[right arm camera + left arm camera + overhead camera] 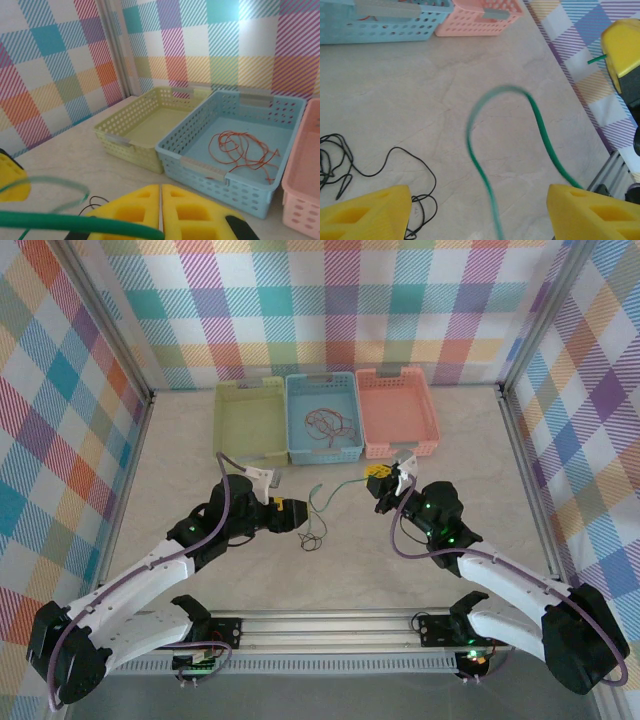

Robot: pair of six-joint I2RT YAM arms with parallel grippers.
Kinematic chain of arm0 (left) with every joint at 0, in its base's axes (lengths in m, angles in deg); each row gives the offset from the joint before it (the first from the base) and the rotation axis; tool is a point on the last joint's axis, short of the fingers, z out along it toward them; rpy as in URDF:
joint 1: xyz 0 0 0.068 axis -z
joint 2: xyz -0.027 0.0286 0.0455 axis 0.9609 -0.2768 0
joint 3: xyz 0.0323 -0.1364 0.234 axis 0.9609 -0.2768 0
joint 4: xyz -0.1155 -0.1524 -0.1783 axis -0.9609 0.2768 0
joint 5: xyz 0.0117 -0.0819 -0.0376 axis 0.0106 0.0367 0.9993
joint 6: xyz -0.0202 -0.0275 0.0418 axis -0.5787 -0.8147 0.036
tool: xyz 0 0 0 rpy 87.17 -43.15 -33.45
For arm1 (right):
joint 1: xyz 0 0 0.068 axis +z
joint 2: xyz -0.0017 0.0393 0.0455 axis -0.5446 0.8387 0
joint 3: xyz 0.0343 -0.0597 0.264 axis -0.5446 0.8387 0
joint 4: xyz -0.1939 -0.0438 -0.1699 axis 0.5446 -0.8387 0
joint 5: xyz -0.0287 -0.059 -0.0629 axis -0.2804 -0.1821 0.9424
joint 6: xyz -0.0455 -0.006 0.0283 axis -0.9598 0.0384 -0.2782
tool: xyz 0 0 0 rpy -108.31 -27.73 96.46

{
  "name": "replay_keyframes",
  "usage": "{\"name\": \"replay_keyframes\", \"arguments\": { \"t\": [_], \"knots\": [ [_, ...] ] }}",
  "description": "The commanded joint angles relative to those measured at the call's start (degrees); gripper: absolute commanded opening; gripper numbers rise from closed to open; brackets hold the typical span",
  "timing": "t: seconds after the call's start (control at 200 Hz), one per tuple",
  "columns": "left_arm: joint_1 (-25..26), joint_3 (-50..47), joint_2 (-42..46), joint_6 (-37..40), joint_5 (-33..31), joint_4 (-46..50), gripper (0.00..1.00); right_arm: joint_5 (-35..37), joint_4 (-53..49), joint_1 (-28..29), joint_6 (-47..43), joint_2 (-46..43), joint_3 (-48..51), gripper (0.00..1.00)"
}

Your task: Untangle the cables

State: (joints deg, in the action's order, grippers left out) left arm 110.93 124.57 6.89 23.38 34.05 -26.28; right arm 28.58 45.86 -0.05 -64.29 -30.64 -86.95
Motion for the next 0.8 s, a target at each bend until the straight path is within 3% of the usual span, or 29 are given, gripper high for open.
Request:
{"name": "replay_keyframes", "arguments": {
  "t": [0.0, 0.375, 0.795],
  "knots": [
    [-0.2, -1.2, -1.8, 0.3, 3.7, -3.3, 0.72, -3.9, -1.7, -0.6, 4.1, -1.0, -2.1, 0.0],
    [0.1, -1.5, -8.8, -1.0, 9.3, -7.4, 0.68, -6.2, -1.2, -1.1, 6.6, -0.1, -2.3, 0.0],
    [0.3, -3.7, -8.6, -4.3, 13.2, -11.8, 0.65, -7.4, 1.5, -3.7, 11.4, 0.3, -2.0, 0.0]
  ]
}}
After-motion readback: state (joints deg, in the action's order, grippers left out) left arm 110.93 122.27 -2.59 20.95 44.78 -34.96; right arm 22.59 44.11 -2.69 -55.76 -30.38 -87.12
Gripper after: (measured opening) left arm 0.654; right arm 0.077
